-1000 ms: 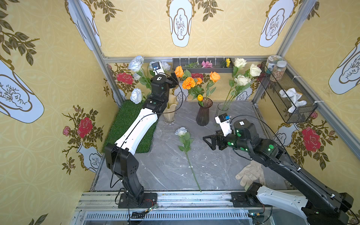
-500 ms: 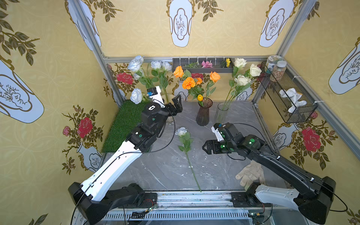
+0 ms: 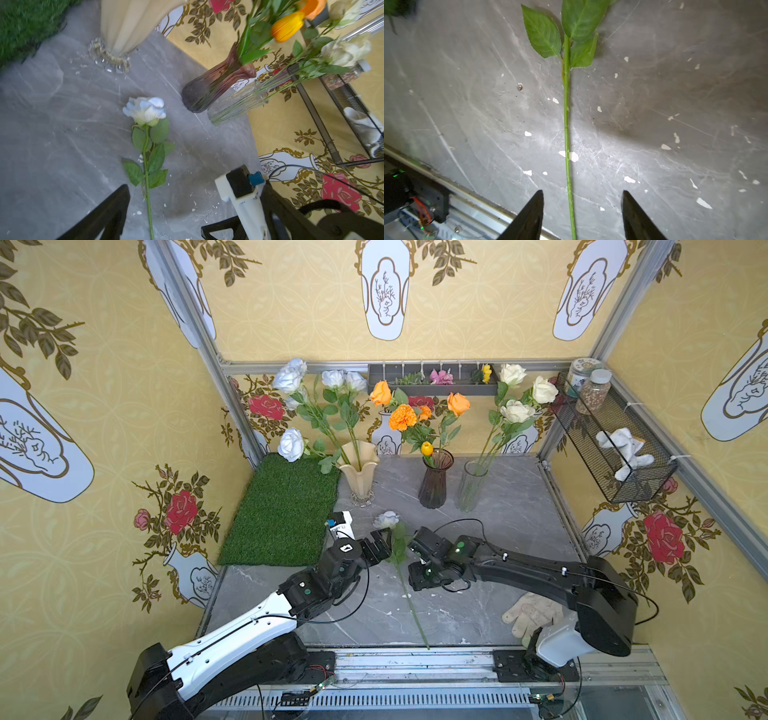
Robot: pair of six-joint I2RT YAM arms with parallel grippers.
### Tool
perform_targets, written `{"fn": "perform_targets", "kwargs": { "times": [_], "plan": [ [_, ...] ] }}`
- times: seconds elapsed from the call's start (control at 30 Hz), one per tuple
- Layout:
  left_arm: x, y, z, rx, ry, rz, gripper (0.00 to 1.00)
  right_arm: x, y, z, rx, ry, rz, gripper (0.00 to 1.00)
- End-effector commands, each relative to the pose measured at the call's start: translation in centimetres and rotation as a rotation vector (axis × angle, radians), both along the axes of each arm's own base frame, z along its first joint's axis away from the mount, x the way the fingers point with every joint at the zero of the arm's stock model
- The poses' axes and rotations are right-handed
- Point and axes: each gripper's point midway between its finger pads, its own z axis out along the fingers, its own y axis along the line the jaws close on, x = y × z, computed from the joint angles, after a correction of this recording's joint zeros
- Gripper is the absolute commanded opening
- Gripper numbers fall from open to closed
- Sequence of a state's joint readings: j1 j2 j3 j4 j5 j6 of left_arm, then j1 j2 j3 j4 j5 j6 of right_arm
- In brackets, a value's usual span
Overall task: Arrange the flowers in different vases according to their colors
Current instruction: Pick up the flower at the center of the board.
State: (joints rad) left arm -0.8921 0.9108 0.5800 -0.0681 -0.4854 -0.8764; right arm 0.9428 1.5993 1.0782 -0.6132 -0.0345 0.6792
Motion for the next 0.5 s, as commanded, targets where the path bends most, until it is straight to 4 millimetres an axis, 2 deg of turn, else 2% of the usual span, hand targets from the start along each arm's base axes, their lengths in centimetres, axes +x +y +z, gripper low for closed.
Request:
{"fn": "perform_targets", "kwargs": {
  "times": [0.0, 0.03, 0.1, 0.27, 0.4, 0.47],
  "plan": [
    [0.4, 0.4, 1.7, -0.123, -0.061, 0.064, 1.0, 1.1, 1.3, -0.8, -0.009, -0.031, -0.015, 0.54],
    [0.3, 0.9, 2.0, -0.114, -0.077, 0.073, 1.0, 1.2, 1.5, -1.2, -0.021, -0.03, -0.011, 0.53],
    [0.1, 1.8, 1.2, -0.135, -0.073, 0.108, 1.0, 1.3, 1.9, -2.0, -0.039, -0.025, 0.003, 0.5],
    [-0.5, 2.8, 1.5, -0.194, -0.109, 0.124, 1.0, 0.7, 2.9, -4.0, -0.092, -0.007, 0.038, 0.44],
    [-0.7, 3.8, 1.4, -0.239, -0.138, 0.156, 1.0, 0.6, 2.8, -5.5, -0.16, 0.007, 0.045, 0.35],
    [-0.7, 4.2, 1.4, -0.245, -0.143, 0.168, 1.0, 0.5, 2.8, -5.9, -0.177, 0.012, 0.048, 0.33]
  ]
}}
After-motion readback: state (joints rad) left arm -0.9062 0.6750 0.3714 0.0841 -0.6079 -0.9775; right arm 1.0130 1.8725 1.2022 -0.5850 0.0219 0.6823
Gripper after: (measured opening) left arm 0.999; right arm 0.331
